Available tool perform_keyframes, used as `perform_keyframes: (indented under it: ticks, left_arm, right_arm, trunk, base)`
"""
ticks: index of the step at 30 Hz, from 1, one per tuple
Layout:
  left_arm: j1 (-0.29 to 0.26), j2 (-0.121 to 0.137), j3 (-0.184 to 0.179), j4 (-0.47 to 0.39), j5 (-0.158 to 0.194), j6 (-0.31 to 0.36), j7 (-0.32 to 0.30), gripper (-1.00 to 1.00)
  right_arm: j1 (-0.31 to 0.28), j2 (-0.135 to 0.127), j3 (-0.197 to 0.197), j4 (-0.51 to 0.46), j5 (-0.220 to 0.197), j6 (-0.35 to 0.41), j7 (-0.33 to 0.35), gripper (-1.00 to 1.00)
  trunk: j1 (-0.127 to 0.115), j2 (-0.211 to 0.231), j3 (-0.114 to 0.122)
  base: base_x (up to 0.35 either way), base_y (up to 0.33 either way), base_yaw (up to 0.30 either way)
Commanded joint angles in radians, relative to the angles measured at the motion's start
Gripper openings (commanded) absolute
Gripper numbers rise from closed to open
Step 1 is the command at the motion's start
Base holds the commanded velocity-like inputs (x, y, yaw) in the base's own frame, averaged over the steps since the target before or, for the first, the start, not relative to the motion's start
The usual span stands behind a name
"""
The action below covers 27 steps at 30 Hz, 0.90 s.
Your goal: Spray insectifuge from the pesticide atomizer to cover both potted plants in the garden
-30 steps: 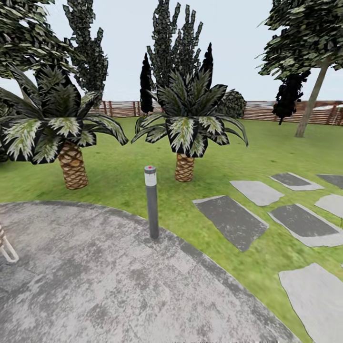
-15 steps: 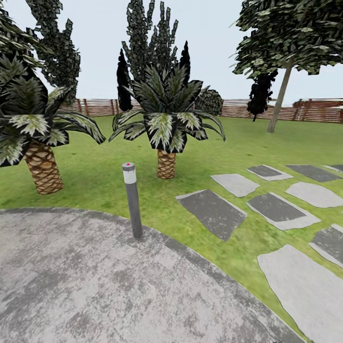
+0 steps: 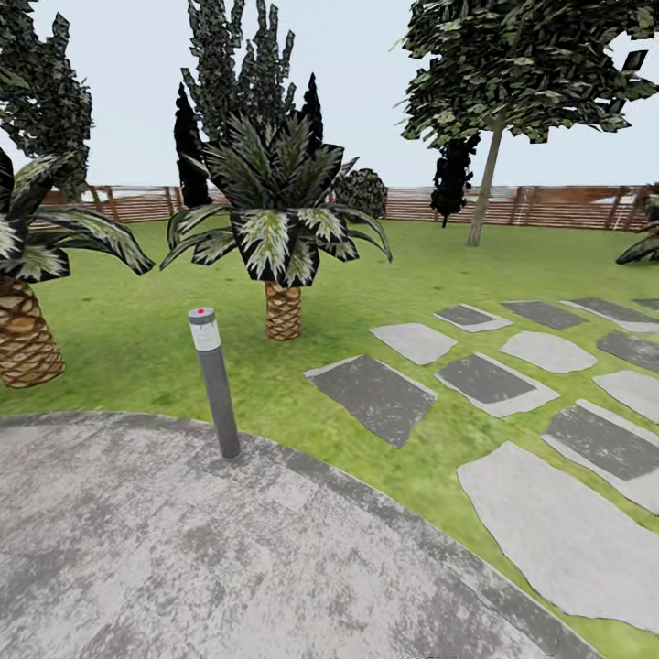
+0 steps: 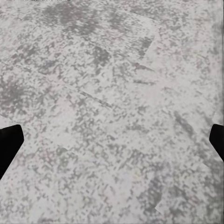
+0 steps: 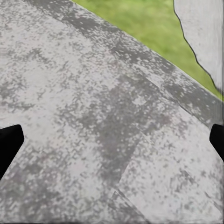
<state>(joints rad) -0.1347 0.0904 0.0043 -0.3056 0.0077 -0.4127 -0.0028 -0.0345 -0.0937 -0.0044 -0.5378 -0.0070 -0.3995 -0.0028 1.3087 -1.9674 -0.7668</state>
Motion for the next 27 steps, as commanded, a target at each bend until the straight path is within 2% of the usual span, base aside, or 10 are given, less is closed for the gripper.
perform_keyframes:
  ticks: [1,27]
  left_arm:
    - [0.000,0.000,0.000,0.000,0.000,-0.003,0.000,1.00]
    - [0.000,0.000,0.000,0.000,-0.005,-0.003,0.000,1.00]
  right_arm:
    - [-0.001,0.000,0.000,0.001,-0.001,-0.003,0.000,1.00]
    - [-0.001,0.001,0.000,0.001,0.000,-0.003,0.000,1.00]
  trunk:
    - [0.004,-0.008,-0.005]
    - [0.103,-0.190,-0.102]
  base:
    - [0.000,0.000,-0.274]
    - [0.000,0.000,-0.274]
